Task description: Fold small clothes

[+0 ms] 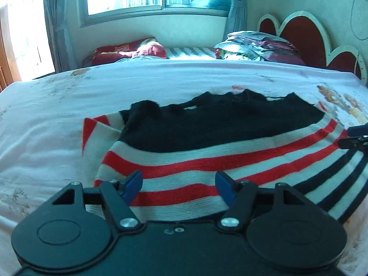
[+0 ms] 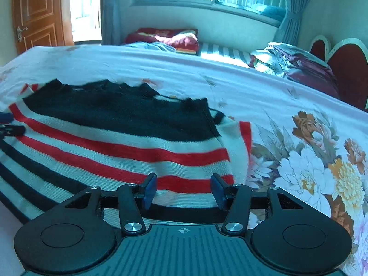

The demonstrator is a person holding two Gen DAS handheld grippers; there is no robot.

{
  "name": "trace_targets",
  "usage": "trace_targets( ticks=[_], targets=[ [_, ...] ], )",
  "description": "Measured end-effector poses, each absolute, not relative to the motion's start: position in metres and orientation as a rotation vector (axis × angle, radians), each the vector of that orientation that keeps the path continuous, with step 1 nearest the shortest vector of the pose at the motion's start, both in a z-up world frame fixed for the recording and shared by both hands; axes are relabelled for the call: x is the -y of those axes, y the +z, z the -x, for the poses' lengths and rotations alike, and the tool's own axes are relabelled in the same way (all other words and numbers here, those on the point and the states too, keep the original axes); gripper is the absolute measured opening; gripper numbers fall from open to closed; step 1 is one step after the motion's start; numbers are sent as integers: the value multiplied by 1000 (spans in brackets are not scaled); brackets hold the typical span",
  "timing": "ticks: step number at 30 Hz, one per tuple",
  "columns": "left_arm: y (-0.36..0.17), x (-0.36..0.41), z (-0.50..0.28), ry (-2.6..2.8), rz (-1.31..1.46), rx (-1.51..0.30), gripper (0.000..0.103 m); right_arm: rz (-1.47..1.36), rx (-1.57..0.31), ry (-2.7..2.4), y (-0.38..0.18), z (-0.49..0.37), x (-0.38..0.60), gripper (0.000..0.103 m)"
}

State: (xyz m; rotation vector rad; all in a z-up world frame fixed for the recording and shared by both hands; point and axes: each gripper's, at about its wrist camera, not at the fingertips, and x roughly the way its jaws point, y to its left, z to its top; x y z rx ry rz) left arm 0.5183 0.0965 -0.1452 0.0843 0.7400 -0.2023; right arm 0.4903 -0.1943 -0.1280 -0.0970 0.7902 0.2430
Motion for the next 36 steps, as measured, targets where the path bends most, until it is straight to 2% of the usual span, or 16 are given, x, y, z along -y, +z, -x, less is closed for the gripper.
trace_targets(
  ticks=[4, 7, 10, 16, 21, 22, 23, 24, 31, 32, 34, 36],
  targets=[
    [-145, -54, -489, -274, -116, -723, 66, 83, -806, 339, -126, -468, 156, 52],
    [-164, -28, -474, -272, -184, -790, 67, 126, -879, 296, -147, -453, 137, 52],
    [-169, -25, -460, -250, -220, -759, 67, 162, -865, 290, -153, -432, 135, 52],
    [-153, -69, -447, -160, -126, -708, 65, 11, -760, 137, -124, -428, 206, 52],
    [-156, -95, -444, -113, -91, -735, 65, -186, -899, 154, -138, -441, 261, 52],
    [-156, -97, -443, -109, -88, -736, 65, -224, -915, 175, -141, -439, 267, 28],
    [-156, -98, -442, -107, -91, -737, 65, -237, -934, 182, -143, -436, 271, 9],
    [-157, -100, -442, -100, -99, -737, 66, -215, -943, 163, -144, -432, 271, 5],
    [-162, -115, -438, -77, -96, -753, 66, -129, -939, 100, -148, -408, 257, 5],
    [-158, -113, -438, -72, -96, -752, 65, -99, -898, 55, -141, -406, 254, 9],
    [-148, -101, -433, -106, -61, -724, 66, -32, -777, -17, -122, -399, 244, 47],
    [-146, -79, -432, -168, -51, -712, 68, -58, -752, 112, -114, -400, 228, 47]
  ],
)
